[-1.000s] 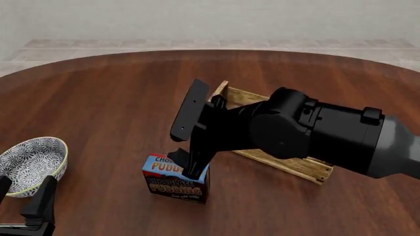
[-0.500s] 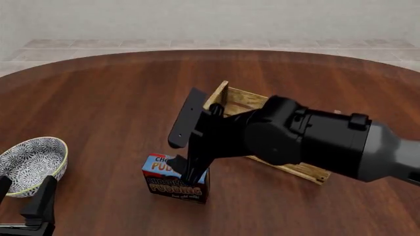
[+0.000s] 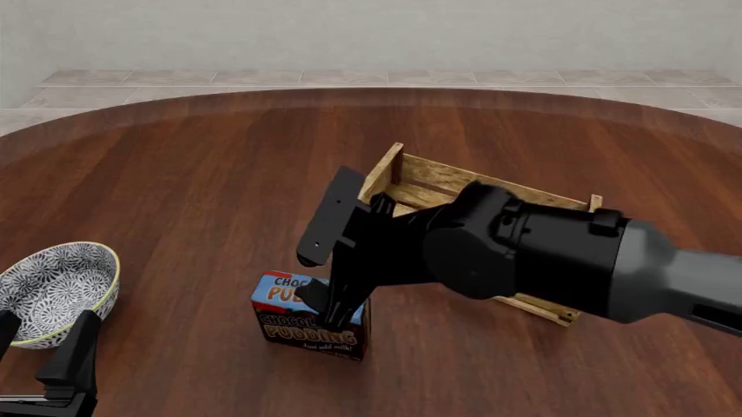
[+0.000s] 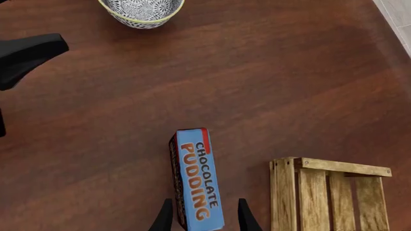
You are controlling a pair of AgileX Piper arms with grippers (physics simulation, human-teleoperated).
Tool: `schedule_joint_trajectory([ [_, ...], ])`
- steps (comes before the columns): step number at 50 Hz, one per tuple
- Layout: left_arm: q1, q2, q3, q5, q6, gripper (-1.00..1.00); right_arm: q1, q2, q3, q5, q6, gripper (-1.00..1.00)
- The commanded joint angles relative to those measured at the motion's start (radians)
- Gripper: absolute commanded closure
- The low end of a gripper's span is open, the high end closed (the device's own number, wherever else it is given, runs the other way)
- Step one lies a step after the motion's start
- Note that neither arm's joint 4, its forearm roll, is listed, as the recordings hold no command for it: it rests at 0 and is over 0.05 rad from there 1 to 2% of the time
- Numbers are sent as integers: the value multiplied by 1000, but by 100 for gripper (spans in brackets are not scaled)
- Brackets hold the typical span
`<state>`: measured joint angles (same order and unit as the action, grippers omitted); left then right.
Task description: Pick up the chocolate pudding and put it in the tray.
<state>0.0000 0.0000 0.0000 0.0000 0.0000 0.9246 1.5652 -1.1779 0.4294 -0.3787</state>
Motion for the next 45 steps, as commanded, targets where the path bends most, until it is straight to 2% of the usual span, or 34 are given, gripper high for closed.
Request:
schedule_joint_trajectory([
  [1,0,0,0,0,0,-100,-4,15,8,-17,12,-100],
  [45,0,0,0,0,0,-100,-36,97,-12,-49,34,-100],
])
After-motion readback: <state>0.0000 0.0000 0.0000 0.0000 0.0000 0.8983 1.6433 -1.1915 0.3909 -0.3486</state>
